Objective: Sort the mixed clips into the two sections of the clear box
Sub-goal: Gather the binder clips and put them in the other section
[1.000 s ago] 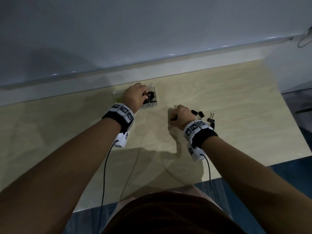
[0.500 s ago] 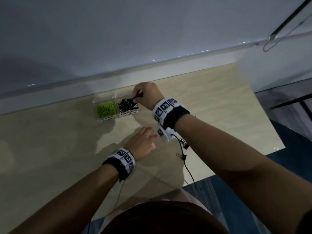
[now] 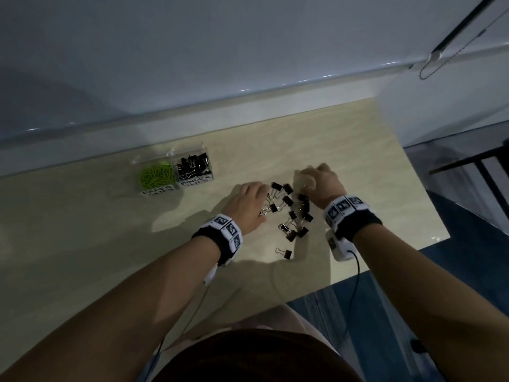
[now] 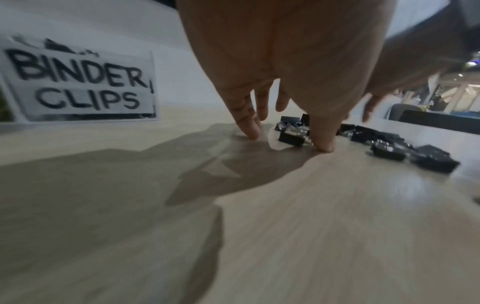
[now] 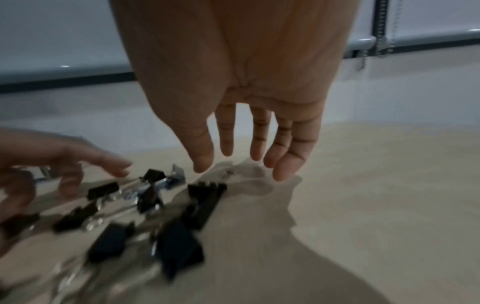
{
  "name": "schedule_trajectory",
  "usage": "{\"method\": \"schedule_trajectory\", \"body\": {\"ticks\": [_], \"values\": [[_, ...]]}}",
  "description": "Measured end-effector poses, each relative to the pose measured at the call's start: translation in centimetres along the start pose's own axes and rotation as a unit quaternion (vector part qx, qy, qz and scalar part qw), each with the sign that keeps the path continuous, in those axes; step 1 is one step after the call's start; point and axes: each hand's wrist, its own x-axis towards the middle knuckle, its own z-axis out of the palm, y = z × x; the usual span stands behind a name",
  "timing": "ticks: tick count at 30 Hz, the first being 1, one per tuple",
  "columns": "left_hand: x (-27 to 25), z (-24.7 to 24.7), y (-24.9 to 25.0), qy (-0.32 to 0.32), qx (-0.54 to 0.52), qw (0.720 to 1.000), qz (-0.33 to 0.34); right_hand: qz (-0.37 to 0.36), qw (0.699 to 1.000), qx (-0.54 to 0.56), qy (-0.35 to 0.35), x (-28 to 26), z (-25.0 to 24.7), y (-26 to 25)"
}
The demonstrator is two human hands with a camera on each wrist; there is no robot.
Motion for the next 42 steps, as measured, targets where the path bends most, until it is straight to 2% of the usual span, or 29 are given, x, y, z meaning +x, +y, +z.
{"method": "schedule_trajectory", "body": {"ticks": [3,6,10,15,17,19,21,24,26,32,39,42], "values": [[1.7,-0.7,1.1,-0.015,-0.025,1.000,-0.003,0.021,0.999,0.046,-0.017,-2.0,1.5,0.7],[2.7,-0.6,1.4,-0.041,-0.029,0.999,0.011,-0.005,0.998,0.067,0.006,-3.3,4.2,-0.3],[1.7,-0.3,0.1,-0.028,-0.040,0.999,-0.002,-0.022,0.996,0.083,0.034,-3.8,6.4,-2.1],[-2.8,0.3,-3.8,0.019,-0.056,0.998,-0.032,-0.144,0.976,0.163,-0.019,-5.1,6.4,-4.2],[-4.8,0.7,-5.3,0.026,-0.063,0.997,-0.041,-0.171,0.971,0.165,-0.022,-5.7,5.7,-3.8],[-6.3,0.9,-6.4,0.027,-0.061,0.997,-0.042,-0.147,0.982,0.121,-0.001,-6.3,4.7,-2.4],[-7.2,0.9,-7.0,0.024,-0.052,0.997,-0.054,-0.090,0.994,0.059,0.000,-7.1,3.7,-0.2],[-7.3,0.7,-6.9,0.009,-0.062,0.994,-0.085,-0.022,0.997,-0.002,-0.073,-9.0,3.8,2.0],[-7.1,0.6,-6.4,-0.001,-0.068,0.994,-0.091,-0.018,0.995,-0.016,-0.102,-10.0,4.8,2.1],[-8.0,0.6,-5.9,0.008,-0.107,0.989,-0.101,-0.075,0.995,0.026,-0.065,-10.2,7.3,-2.5],[-11.1,0.9,-7.3,0.031,-0.116,0.982,-0.144,-0.157,0.981,0.005,-0.111,-8.8,8.4,-8.4],[-12.3,0.5,-7.8,0.041,-0.102,0.980,-0.164,-0.188,0.976,-0.013,-0.106,-8.4,9.1,-9.9]]}}
